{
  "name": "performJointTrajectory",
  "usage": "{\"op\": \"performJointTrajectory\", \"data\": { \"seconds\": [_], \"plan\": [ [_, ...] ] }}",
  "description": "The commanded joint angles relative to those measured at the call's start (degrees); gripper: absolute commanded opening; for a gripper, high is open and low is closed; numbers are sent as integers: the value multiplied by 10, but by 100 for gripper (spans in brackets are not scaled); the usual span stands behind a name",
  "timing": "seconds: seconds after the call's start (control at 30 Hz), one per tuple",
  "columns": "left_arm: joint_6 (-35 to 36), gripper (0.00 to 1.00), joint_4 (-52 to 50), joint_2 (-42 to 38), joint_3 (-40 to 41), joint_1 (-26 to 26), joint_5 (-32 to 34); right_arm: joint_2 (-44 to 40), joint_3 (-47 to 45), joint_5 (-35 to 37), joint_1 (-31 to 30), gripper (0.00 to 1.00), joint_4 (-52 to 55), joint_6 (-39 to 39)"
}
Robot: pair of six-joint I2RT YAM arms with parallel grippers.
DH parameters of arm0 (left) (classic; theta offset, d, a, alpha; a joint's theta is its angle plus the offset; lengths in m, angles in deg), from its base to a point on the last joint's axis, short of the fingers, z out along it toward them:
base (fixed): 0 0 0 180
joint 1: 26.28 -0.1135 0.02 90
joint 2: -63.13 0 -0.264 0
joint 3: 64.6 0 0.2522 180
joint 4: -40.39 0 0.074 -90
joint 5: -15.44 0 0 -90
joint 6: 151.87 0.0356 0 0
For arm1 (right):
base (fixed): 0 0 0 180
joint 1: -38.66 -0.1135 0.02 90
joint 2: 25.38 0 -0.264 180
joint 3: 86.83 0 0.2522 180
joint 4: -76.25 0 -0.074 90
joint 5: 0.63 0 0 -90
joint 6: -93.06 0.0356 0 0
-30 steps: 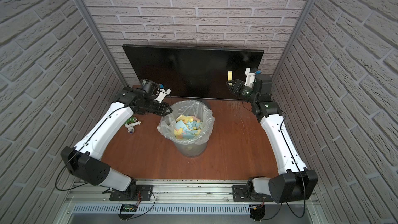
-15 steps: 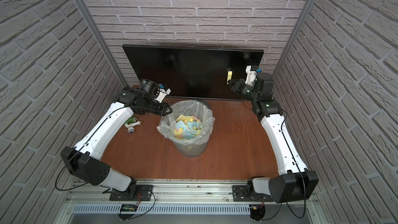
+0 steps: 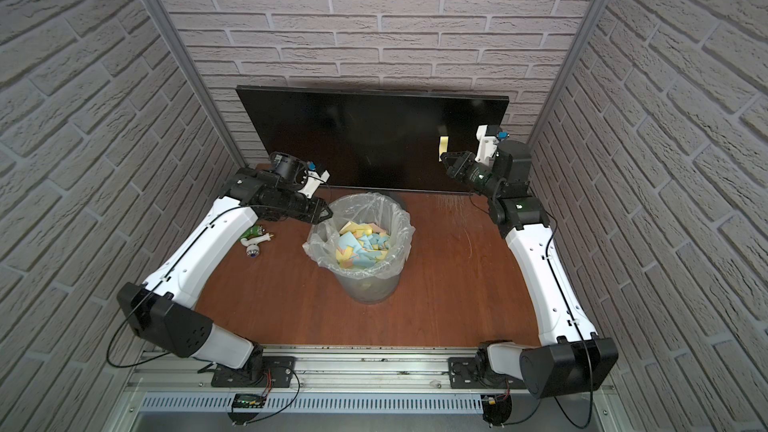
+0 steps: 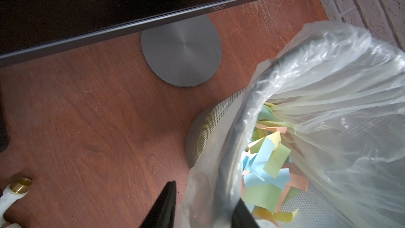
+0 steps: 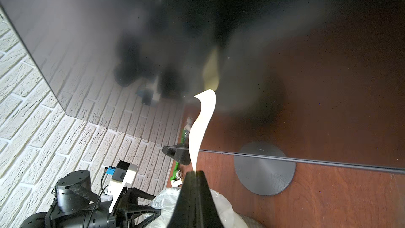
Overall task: Remove the sticky note from the monitor
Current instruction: Tear off the sticky note from the monitor.
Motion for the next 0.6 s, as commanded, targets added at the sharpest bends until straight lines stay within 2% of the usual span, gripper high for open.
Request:
{"op": "performJointTrajectory", "data": {
  "seconds": [0.0, 0.57],
  "plan": [
    [3, 37, 1, -8, -9, -10, 3, -24, 18, -5, -8, 3, -10, -9],
    [2, 37, 2, -7, -8, -10, 2, -83, 23, 3, -53, 3, 40, -43]
  ]
}}
